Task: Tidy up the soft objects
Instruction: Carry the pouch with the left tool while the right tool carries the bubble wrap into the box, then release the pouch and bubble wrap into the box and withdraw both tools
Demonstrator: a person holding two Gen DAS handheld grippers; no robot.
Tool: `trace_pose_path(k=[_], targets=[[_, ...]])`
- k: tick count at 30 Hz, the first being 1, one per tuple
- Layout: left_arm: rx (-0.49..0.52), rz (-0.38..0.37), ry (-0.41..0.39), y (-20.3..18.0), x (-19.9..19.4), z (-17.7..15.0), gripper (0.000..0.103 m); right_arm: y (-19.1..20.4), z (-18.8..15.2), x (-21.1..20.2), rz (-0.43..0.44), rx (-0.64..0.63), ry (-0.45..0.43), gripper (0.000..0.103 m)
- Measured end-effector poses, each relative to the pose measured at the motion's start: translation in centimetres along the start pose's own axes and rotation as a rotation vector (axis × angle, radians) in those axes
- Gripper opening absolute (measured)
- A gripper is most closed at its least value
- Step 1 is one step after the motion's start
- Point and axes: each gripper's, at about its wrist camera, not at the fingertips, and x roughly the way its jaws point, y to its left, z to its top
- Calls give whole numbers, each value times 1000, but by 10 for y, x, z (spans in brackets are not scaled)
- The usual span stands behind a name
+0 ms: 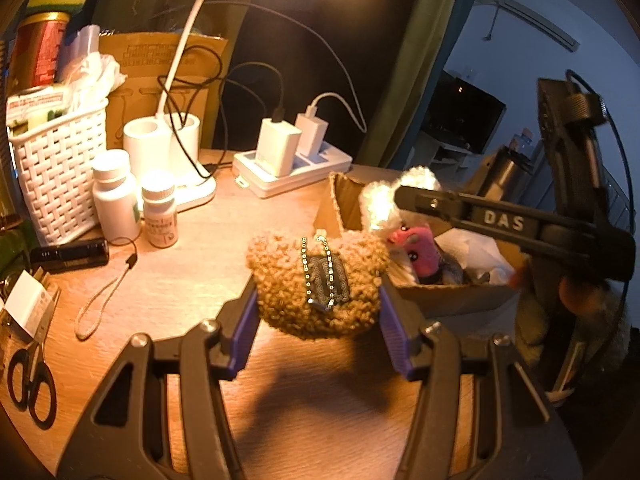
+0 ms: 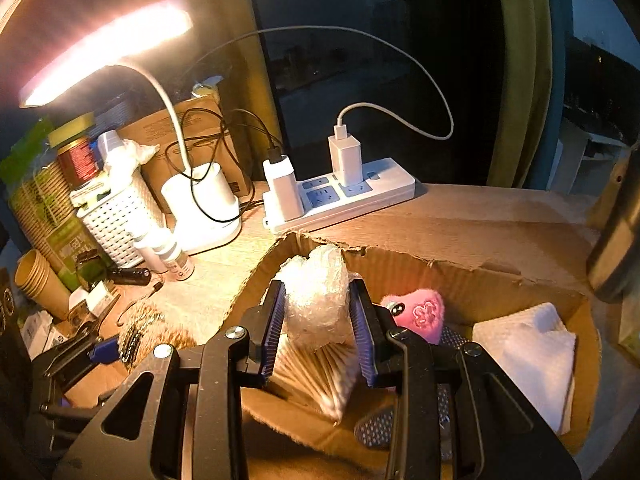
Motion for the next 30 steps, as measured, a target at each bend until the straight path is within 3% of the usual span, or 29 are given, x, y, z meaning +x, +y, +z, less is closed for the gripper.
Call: trace_pose_path(k=[3, 6, 30], targets=[[-2, 1, 4, 1, 2, 0, 56, -1, 1, 11, -15, 0, 28, 48], [0, 5, 6, 1, 2, 0, 56, -2, -1, 11, -23, 1, 29, 50], [86, 34, -44, -53, -9, 22, 56, -49, -29, -61, -60, 51, -74, 50]])
